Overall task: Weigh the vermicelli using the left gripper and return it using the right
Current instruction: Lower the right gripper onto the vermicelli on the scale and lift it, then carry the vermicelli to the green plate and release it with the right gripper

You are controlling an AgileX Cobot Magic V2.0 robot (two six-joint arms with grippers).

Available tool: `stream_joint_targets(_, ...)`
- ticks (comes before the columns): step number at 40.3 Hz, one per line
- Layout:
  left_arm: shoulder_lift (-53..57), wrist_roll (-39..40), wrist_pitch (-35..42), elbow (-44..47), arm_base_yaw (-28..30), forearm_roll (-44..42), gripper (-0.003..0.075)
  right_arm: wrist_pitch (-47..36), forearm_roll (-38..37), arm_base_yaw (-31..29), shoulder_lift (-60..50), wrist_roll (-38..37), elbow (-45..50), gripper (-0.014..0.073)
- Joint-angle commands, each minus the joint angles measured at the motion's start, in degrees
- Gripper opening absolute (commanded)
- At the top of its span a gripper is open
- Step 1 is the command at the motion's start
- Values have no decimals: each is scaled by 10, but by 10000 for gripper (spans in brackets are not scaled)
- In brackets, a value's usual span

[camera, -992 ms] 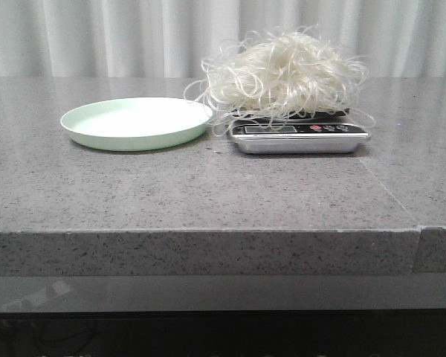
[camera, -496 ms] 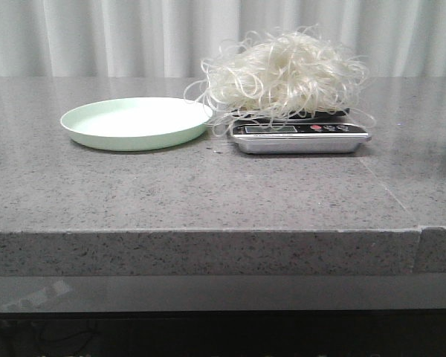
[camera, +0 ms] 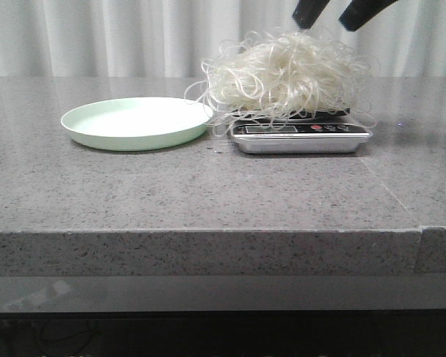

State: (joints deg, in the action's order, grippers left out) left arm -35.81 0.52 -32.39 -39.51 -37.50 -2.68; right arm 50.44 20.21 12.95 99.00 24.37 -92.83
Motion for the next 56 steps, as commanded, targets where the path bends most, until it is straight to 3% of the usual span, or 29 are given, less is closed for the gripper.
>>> stream_joint_targets(1,0,7,43,-15,0,4,554,-26,16,0,8,12,-40,596)
stream_joint_targets(13,0,7,43,-15,0,4,554,-31,16,0,64,16,-51,582)
stream_joint_targets(14,0,7,43,-15,0,4,554,-6,16,0,63,16,-51,165)
stream_joint_targets(30,0,7,43,-15,0,4,554,9,17,0,-6,16,-71,165)
stream_joint_targets(41,0,7,43,-15,0,4,554,36,94,6,-30,16,-152,165)
stream_joint_targets(47,0,7,43,-15,0,4,554,14,102,46,-30,16,-179,165)
stream_joint_targets(56,0,7,43,-15,0,4,554,-93,101,132,-14,16,-182,165)
